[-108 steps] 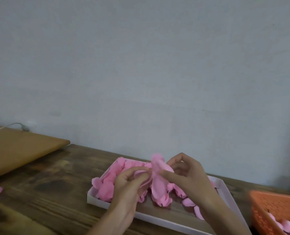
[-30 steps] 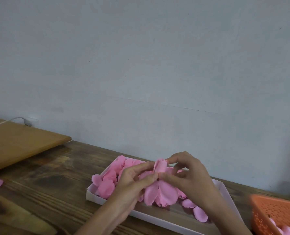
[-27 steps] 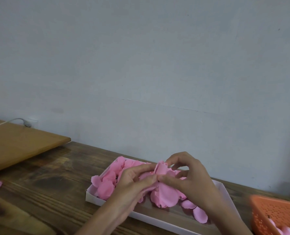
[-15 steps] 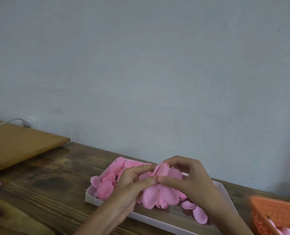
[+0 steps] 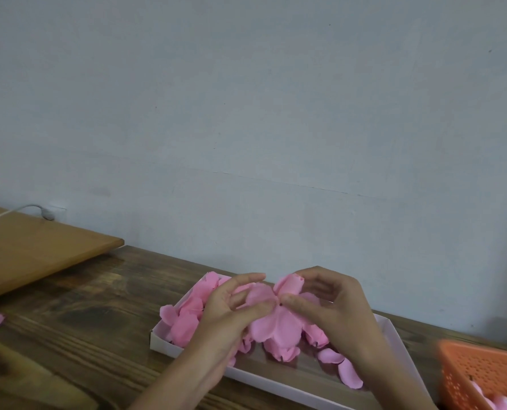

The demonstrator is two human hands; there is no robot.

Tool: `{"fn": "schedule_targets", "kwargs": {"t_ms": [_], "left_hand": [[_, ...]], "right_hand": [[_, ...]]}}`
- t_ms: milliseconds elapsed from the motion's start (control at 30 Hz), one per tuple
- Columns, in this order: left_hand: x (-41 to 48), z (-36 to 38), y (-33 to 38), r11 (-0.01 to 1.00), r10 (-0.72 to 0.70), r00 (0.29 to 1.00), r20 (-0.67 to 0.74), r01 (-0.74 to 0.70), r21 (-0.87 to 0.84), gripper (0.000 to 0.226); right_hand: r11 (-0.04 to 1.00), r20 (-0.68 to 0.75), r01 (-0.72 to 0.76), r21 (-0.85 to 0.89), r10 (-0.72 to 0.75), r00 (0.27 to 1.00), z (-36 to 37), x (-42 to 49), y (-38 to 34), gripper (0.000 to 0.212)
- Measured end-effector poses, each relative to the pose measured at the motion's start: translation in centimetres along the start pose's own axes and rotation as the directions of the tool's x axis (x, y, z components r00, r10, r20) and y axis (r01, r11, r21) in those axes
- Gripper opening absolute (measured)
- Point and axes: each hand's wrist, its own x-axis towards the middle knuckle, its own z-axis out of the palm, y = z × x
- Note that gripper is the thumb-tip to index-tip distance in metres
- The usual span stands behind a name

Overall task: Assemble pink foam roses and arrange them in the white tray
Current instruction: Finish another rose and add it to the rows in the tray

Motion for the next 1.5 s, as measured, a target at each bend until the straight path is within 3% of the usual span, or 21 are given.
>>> {"fn": "schedule_targets", "kwargs": {"t_ms": [233,367,533,667,800,1067,1200,1333,1500], "left_hand": [[0.2,-0.4,-0.3,1.000,-0.026,0.982,-0.189,0.028,0.005,0.068],[0.2,-0.2,-0.5,0.996,0.032,0.974,-0.224,-0.013,0.086,0.050],[-0.2,0.3,-0.4,0.980,0.137,0.958,-0.252,-0.093,0.178,0.010],[-0.5,0.8,-0.1,0.970,0.176,0.932,-0.316,-0.108,0.220,0.007],[-0.6,0.8,-0.2,0.982,0.109,0.933,-0.343,-0.048,0.183,0.005],[-1.0,1.5,-0.1,0.980,0.128,0.942,-0.310,-0.071,0.188,0.004],[-1.4,1.9,0.5,0.973,0.202,0.954,-0.221,-0.168,0.161,0.006],[-1.6,2.0,0.8,0.953,0.272,0.948,-0.165,-0.241,0.184,0.027],[-2.0,2.1,1.4,0.906,0.367,0.929,-0.041,-0.347,0.241,0.022]], "right_hand": [[0.998,0.026,-0.035,0.044,0.034,0.999,0.2,0.1,0.6,0.013],[0.998,0.064,-0.049,0.049,0.046,0.997,0.6,0.0,0.8,0.016],[0.997,0.084,-0.049,0.064,0.043,0.995,0.7,0.0,0.8,0.016],[0.997,0.074,-0.021,0.074,0.015,0.997,0.6,0.0,0.7,0.016],[0.994,0.078,0.005,0.113,-0.014,0.997,0.6,0.0,0.8,0.018],[0.999,0.131,-0.012,0.034,0.008,0.991,1.2,-0.1,1.2,0.017],[0.998,0.092,-0.042,0.036,0.038,0.995,1.2,-0.1,1.0,0.019],[0.994,0.078,-0.071,0.082,0.064,0.995,1.1,-0.2,0.7,0.017],[0.995,0.058,-0.038,0.088,0.033,0.998,1.0,-0.2,0.6,0.019]]}}
